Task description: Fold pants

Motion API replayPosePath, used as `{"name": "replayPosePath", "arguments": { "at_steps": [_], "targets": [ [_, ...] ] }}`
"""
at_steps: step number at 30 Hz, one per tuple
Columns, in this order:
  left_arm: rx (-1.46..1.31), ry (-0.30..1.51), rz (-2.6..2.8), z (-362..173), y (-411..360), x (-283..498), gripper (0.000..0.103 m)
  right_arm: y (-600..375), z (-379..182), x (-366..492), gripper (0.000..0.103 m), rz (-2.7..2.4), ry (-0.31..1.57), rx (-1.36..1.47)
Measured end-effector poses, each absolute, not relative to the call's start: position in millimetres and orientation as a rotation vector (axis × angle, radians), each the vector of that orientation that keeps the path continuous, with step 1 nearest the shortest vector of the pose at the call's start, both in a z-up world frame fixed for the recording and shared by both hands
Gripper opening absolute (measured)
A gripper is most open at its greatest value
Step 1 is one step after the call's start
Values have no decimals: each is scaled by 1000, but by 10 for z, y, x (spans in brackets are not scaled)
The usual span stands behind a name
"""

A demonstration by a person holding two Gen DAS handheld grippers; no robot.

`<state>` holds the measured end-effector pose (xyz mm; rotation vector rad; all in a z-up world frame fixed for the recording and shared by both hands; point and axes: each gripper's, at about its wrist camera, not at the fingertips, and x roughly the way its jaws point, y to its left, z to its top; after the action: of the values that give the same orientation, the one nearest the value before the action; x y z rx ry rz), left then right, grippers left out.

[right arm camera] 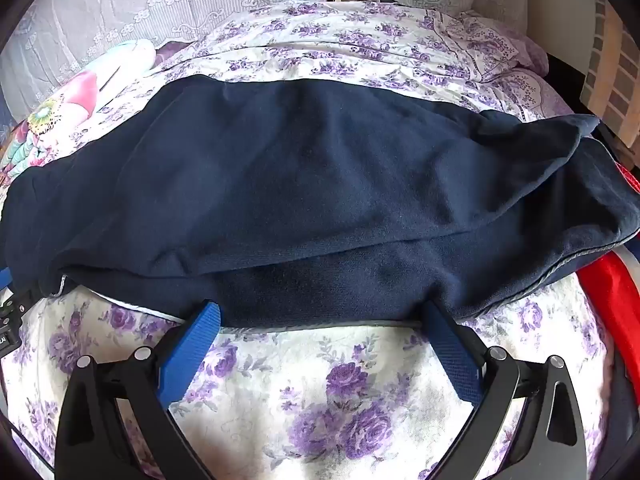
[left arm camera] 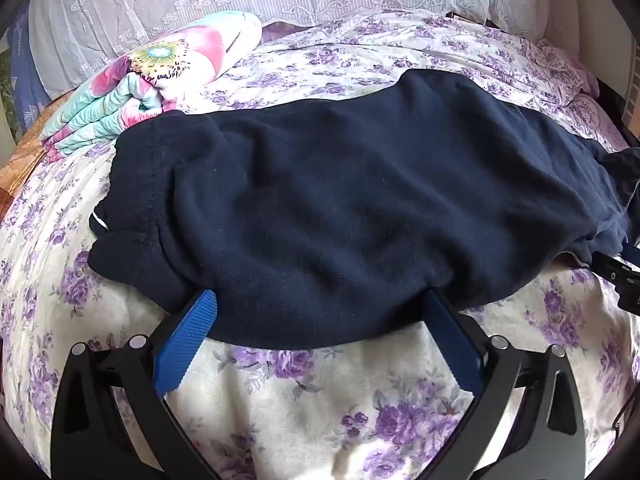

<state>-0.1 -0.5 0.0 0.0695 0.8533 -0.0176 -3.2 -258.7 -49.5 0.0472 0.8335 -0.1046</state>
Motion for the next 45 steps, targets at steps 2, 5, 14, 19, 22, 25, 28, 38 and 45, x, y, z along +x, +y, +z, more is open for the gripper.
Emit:
{"name": "replayPosePath", "arguments": {
  "at_steps": [2,5,14,19,22,25,28,38,45],
  "targets": [
    [71,854,-17,0,-7,-1,99,-2588,-496,-32,100,-105,834,46],
    [70,855,-18,-1,-6,-1,99,-2587,-496,-32,100,-106,835,44],
    [68,855,-18,-1,-10,-2,99,-2587,-496,-32,100,-106,836,43],
    [69,856,-18,-1,-6,-1,99,-2588,-497,-31,100,-106,836,43],
    [69,856,-18,-1,-5,-1,99,-2588,-497,-31,100,-106,836,43],
    [69,856,-18,-1,-5,-1,99,-2589,-497,-32,100,-106,836,43],
    [69,856,-18,-1,-5,-1,99,-2589,-498,-32,100,-106,836,43],
    [69,856,-18,-1,-6,-1,99,-2589,-498,-32,100,-106,836,43],
    [68,856,-18,-1,-5,0,99,-2589,-498,-32,100,-106,836,43]
  ]
}}
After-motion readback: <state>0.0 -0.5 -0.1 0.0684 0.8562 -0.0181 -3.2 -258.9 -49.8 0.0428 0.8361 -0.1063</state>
